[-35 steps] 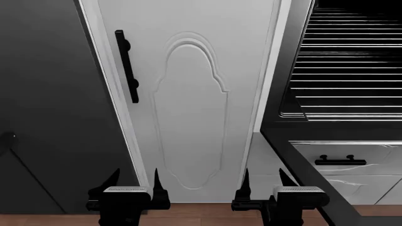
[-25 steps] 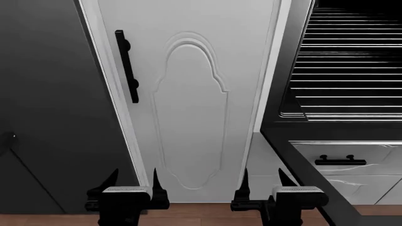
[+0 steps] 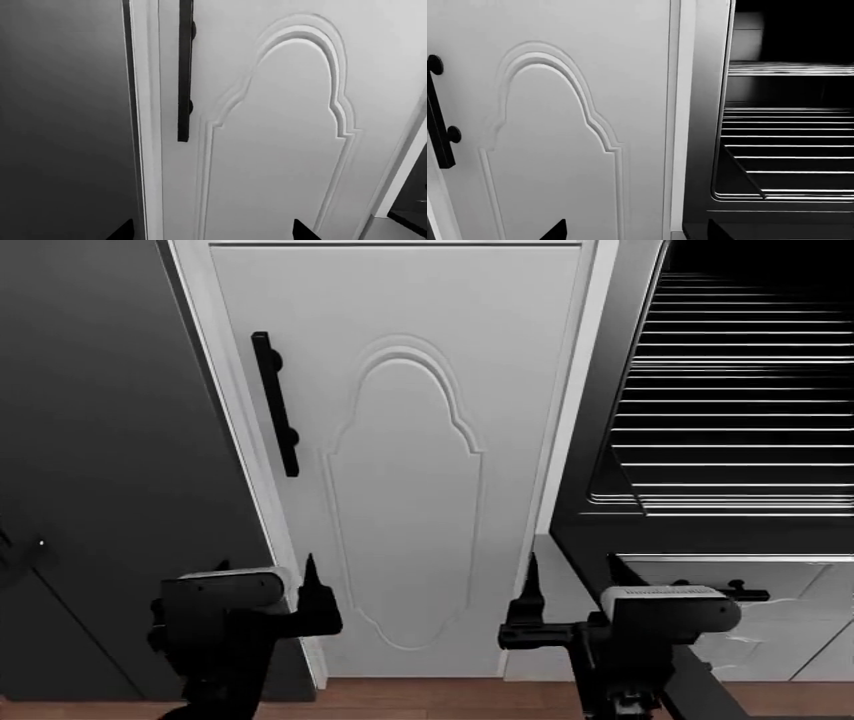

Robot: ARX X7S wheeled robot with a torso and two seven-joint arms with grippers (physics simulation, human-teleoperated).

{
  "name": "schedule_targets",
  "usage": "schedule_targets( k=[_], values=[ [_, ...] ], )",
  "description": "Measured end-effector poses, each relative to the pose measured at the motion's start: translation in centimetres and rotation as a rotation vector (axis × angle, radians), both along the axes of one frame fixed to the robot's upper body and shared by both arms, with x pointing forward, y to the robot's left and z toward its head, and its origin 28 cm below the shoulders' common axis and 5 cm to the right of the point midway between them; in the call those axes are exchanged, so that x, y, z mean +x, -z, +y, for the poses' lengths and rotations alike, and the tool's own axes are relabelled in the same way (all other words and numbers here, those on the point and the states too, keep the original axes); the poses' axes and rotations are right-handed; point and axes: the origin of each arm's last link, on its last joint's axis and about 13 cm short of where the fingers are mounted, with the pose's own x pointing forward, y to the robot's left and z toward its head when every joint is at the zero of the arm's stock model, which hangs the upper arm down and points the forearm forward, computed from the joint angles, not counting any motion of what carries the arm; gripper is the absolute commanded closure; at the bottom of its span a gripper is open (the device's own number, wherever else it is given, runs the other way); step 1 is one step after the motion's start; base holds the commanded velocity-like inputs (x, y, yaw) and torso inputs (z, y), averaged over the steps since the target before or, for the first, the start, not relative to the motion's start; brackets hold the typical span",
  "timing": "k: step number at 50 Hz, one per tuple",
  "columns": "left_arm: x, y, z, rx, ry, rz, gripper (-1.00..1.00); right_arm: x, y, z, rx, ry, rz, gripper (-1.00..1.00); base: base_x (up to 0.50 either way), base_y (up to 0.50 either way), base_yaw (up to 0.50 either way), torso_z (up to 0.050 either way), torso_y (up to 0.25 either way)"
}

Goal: Fully slide the bottom oven rack out.

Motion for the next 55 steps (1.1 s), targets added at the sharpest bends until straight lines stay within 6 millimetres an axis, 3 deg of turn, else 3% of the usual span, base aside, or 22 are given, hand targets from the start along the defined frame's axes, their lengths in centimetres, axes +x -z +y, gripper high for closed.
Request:
schedule_targets(
  k=[13,24,38,47,55],
  values=[
    [0.8,-10.5,1.3,-0.08,-0.037,-0.001,-1.0,-0.4,-8.8,-1.3,0.072,0.004,-0.009,-1.0,0.0,0.0,0.0,0.05,0.0],
    [-1.9,-17.8,1.7,-0.005,0.109,-0.052,-1.0,-1.6,-15.1,-2.2,0.068,-0.01,-0.017,-1.0,0.0,0.0,0.0,0.05,0.0],
    [-4.9,-22.5,4.2,0.078,0.099,-0.046,-1.0,-4.5,-20.2,-4.5,-0.088,-0.02,-0.032,-1.0,0.0,0.0,0.0,0.05,0.0],
    [-5.3,-24.5,5.3,0.064,0.098,0.0,-1.0,-5.9,-23.2,-5.8,-0.123,-0.009,0.006,-1.0,0.0,-0.15,0.0,0.048,0.001],
    [-5.6,-26.0,5.8,0.04,0.103,0.028,-1.0,-7.0,-25.4,-6.5,-0.096,0.003,0.056,-1.0,0.0,-0.47,0.0,0.0,0.0]
  ],
)
